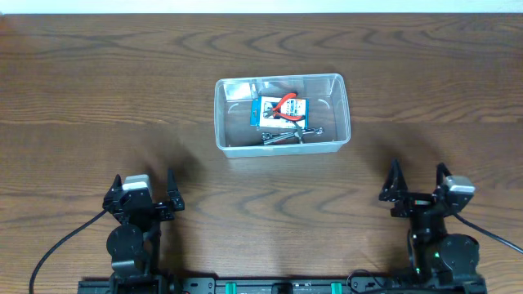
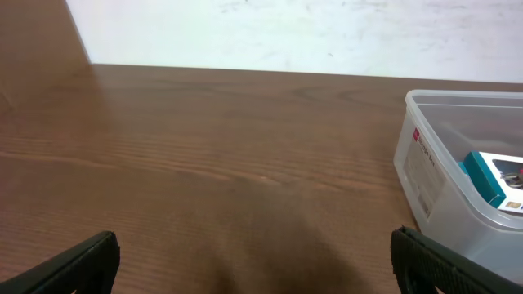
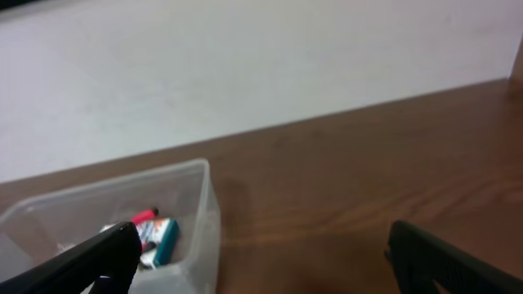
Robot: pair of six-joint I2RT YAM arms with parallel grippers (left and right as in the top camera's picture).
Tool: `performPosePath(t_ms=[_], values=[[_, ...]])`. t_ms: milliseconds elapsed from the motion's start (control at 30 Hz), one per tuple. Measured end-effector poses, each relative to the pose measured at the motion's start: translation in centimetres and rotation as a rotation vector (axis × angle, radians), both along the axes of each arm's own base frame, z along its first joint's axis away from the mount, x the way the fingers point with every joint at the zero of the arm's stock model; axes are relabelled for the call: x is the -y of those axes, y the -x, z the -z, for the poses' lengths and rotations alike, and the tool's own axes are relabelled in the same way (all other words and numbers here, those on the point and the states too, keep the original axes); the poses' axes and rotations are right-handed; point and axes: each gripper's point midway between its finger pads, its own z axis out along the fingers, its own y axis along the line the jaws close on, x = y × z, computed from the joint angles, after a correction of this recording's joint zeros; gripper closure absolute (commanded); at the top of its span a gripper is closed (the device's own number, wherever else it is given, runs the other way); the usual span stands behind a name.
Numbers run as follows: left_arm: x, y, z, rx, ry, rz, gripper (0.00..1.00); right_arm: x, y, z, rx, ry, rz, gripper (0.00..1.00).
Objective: Pack container
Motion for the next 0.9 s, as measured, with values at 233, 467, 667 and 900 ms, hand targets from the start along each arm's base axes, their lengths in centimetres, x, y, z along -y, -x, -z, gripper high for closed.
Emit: performPosePath(t_ms=[233,467,667,900], values=[[0.0,0.0,0.0,0.000,0.000,0.000,0.02,-0.2,-0.6,3.5,-0.060,-0.002,-0.008,0.01],[0.0,0.0,0.0,0.000,0.000,0.000,0.02,-0.4,-0.8,5.7,-0.105,0.038,-0.022,0.01],[0.0,0.0,0.0,0.000,0.000,0.000,0.02,-0.6,-0.8,5.6,-0.099,0.159,-0.047,0.01],[0.0,0.0,0.0,0.000,0.000,0.000,0.02,-0.7,-0.8,5.6,-0.096,0.224,-0.062,0.01]])
